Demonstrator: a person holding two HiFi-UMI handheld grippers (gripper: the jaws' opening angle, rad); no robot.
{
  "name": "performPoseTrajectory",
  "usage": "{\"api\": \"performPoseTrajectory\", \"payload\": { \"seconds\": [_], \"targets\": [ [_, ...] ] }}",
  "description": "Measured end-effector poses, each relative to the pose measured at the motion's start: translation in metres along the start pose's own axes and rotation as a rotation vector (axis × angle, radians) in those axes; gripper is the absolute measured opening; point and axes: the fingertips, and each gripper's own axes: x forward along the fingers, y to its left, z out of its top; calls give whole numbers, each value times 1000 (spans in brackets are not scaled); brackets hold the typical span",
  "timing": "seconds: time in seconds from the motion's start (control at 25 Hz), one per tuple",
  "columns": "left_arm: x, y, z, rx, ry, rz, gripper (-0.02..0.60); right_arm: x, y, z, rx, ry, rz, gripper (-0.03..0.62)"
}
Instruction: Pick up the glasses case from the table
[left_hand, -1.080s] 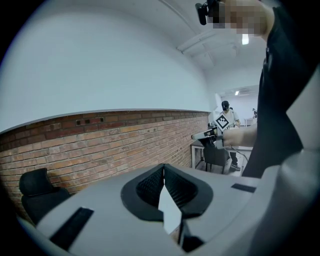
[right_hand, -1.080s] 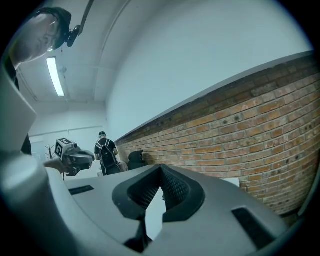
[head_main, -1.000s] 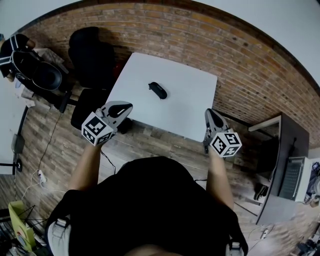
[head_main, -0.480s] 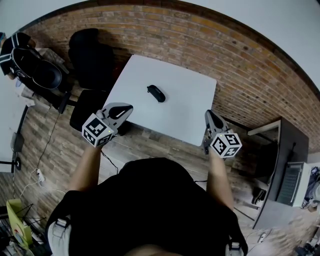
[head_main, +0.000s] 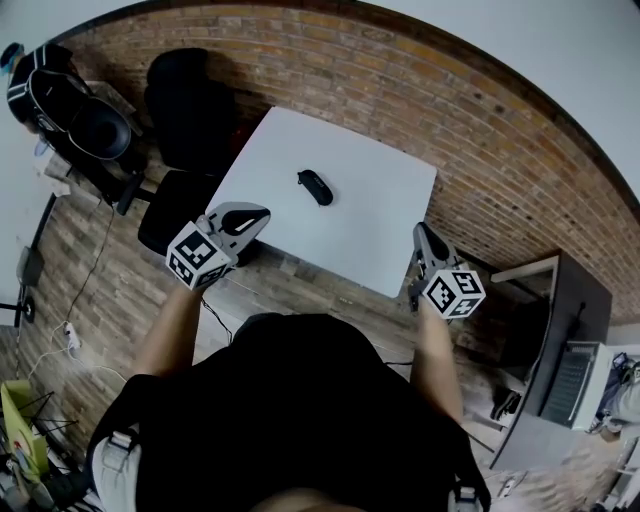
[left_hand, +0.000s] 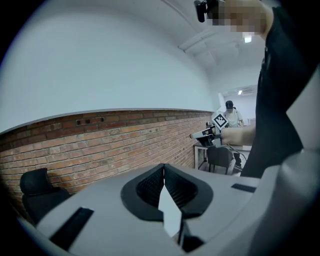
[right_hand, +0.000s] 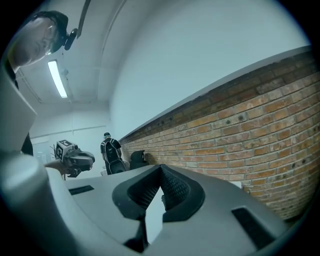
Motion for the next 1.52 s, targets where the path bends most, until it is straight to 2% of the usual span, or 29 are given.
{"api": "performPoseTrajectory", "payload": {
  "seconds": [0.16, 0.64, 1.52],
  "targets": [
    [-12, 1, 5, 9, -31, 27, 11, 0, 1, 3, -5, 8, 5, 15],
    [-37, 7, -7, -12, -38, 53, 11, 11, 21, 3, -17, 23, 35, 15],
    [-53, 48, -22, -33, -50, 50, 12, 47, 43, 2, -8, 36, 28, 15]
  ]
}}
